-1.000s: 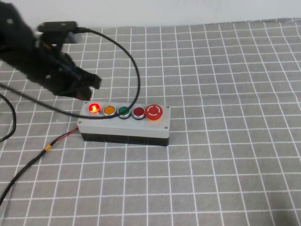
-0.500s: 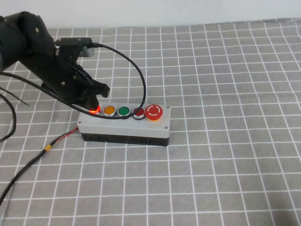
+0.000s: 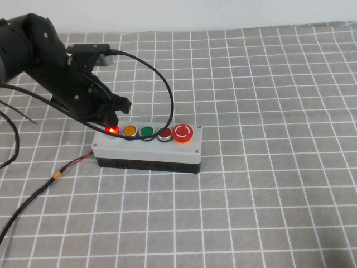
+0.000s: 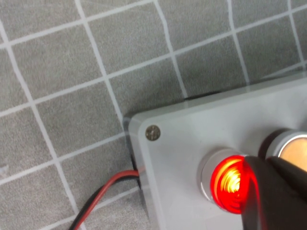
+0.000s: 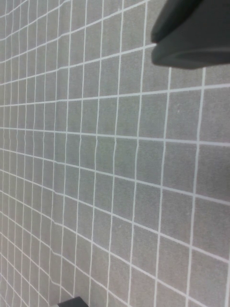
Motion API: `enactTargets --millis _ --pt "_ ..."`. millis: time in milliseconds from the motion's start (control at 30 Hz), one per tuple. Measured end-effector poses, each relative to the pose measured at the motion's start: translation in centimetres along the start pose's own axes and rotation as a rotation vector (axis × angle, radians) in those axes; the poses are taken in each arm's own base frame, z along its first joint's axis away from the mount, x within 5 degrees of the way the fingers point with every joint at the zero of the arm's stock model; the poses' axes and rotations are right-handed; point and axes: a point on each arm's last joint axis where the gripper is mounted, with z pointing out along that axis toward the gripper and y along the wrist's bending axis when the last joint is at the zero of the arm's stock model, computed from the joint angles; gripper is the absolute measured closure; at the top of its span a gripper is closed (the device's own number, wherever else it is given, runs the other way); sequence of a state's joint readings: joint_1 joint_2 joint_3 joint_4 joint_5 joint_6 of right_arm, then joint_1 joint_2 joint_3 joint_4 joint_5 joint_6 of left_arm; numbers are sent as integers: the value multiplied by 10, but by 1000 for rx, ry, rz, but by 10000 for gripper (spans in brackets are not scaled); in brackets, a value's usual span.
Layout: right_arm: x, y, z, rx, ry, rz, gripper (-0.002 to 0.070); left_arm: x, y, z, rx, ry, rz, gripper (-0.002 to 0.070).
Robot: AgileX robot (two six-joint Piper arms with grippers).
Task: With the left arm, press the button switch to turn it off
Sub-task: Press the button to turn off
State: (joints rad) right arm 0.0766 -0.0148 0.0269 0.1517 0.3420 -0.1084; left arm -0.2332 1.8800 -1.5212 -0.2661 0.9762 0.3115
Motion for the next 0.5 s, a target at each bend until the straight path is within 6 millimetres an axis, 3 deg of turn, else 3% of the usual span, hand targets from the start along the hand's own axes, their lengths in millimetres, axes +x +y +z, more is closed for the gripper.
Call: enactTargets --millis 500 --pt "0 0 0 0 0 0 694 -1 1 4 0 7 0 678"
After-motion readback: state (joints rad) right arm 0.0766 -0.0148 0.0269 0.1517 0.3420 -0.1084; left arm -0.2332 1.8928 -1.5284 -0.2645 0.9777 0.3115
